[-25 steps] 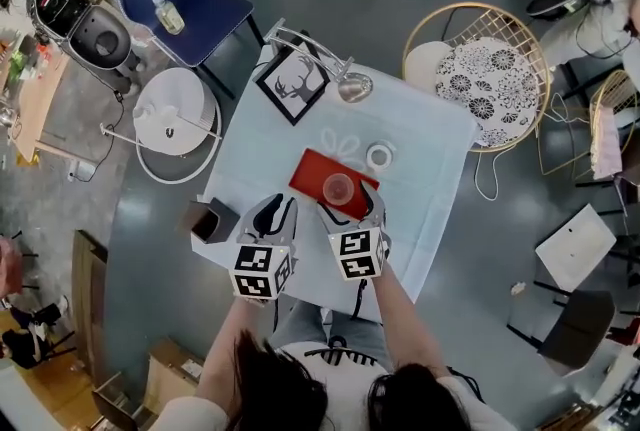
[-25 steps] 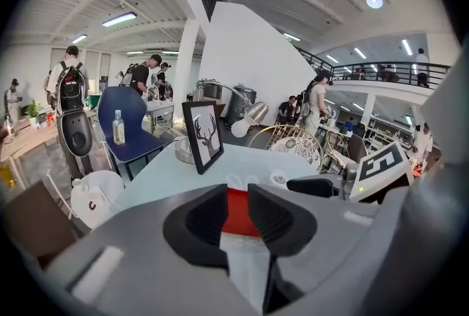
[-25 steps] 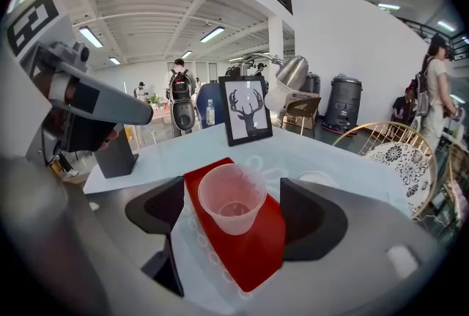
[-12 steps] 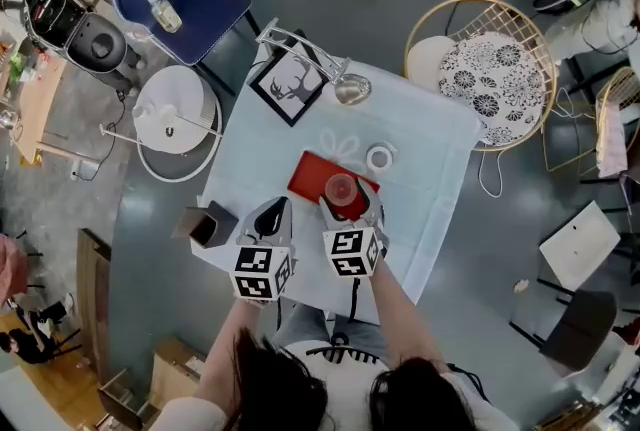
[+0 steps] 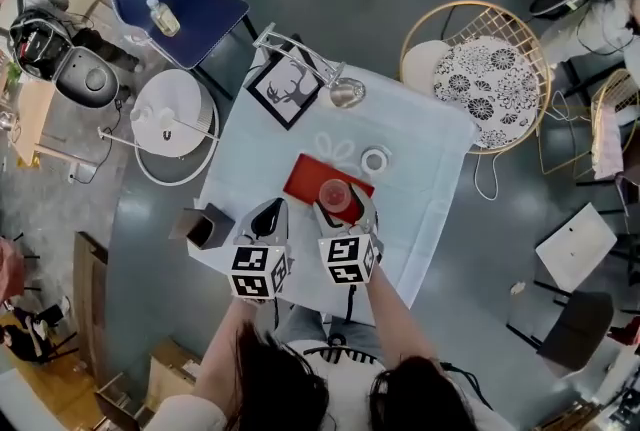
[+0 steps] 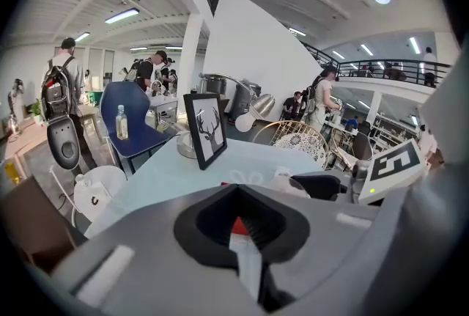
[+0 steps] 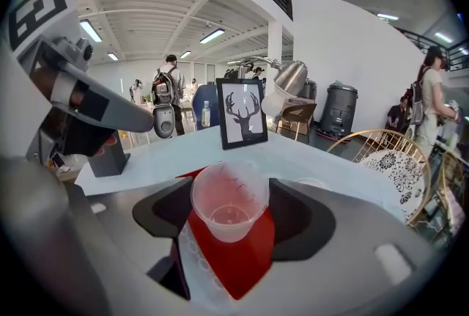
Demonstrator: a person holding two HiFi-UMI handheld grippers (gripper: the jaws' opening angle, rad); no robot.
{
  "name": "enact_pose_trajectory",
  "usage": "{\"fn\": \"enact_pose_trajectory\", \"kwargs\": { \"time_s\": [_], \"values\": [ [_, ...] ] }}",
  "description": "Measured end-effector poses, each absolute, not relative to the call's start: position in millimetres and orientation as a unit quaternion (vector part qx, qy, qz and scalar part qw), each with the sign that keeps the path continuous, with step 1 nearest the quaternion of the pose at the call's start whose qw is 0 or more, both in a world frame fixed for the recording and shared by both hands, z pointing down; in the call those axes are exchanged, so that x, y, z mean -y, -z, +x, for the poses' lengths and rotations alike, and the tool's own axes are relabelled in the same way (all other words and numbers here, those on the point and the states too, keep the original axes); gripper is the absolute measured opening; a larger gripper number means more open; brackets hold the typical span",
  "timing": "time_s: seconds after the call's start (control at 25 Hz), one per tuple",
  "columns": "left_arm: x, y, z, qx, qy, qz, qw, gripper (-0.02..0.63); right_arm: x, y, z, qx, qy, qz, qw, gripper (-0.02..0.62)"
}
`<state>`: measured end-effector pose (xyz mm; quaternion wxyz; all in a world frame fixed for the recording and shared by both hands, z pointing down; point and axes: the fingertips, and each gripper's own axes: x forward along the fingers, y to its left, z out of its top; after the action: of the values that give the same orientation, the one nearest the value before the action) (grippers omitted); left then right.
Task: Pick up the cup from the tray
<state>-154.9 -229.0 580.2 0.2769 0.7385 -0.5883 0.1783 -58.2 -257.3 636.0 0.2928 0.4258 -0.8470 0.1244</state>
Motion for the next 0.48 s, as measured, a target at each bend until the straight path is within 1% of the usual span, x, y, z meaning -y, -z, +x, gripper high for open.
{"fn": "enact_pose_trajectory", "kwargs": {
  "time_s": [0.2, 0.48],
  "values": [
    [226.8, -576.8, -143.9, 0.579, -0.174, 0.748, 0.272, 0.0, 253.5, -620.6, -38.8, 0.841, -0.111, 0.444, 0.288, 0.347],
    [222.5, -574.2, -117.6, 0.555, -0.174, 0.77, 0.263, 0.0, 247.1, -599.0, 17.2, 0.809, -0.106, 0.502, 0.286, 0.347]
  ]
}}
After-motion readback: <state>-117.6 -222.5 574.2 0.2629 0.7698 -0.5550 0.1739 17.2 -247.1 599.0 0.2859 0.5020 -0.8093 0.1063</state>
